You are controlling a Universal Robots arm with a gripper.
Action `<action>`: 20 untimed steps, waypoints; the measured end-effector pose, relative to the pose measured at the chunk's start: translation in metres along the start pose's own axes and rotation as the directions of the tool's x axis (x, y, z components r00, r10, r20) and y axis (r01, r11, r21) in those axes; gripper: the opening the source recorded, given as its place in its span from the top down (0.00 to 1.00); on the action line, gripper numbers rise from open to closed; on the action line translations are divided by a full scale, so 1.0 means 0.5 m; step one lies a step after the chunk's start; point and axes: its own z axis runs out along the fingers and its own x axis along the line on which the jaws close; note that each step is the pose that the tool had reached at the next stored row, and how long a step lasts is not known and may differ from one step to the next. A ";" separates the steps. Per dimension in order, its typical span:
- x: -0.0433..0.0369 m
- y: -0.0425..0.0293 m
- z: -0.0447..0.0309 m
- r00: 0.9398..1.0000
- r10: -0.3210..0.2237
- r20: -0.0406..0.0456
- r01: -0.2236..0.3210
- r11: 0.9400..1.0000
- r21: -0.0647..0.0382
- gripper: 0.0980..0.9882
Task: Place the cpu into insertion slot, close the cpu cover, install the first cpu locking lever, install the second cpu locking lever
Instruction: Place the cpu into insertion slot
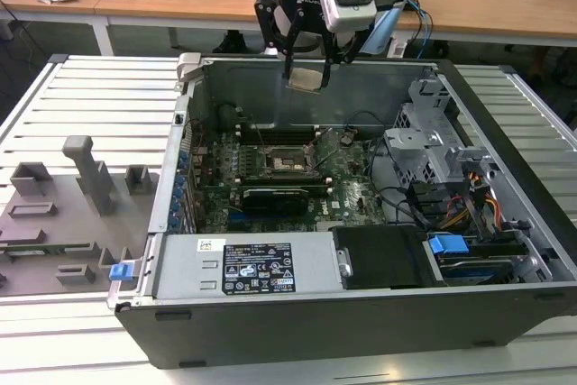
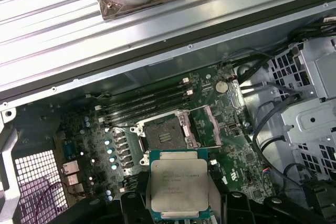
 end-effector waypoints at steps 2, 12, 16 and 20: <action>0.000 0.000 0.000 1.000 0.015 0.001 -0.015 1.000 0.000 0.52; 0.000 0.000 0.000 0.998 0.060 0.005 -0.060 0.998 -0.001 0.52; 0.000 0.000 0.000 0.997 0.082 0.007 -0.082 0.997 -0.002 0.52; 0.000 0.000 0.000 0.995 0.104 0.009 -0.104 0.995 -0.003 0.52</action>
